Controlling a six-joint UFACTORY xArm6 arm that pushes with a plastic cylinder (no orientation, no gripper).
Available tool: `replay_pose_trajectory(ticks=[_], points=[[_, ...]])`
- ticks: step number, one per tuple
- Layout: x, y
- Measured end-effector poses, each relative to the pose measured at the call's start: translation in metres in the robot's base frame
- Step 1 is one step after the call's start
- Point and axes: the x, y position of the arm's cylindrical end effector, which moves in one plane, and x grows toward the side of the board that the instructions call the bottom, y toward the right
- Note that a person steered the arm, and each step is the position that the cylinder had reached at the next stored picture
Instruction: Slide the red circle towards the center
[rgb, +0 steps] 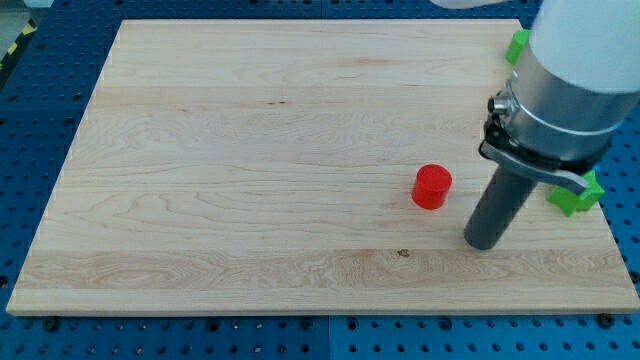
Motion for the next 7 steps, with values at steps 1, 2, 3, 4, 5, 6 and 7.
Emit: replay_pose_trajectory(ticks=[1, 2, 3, 4, 5, 6, 7], points=[[-0.002, -0.004], [-0.002, -0.004], [-0.011, -0.004], [-0.023, -0.004], [-0.019, -0.007], [-0.024, -0.026], [-0.047, -0.038]])
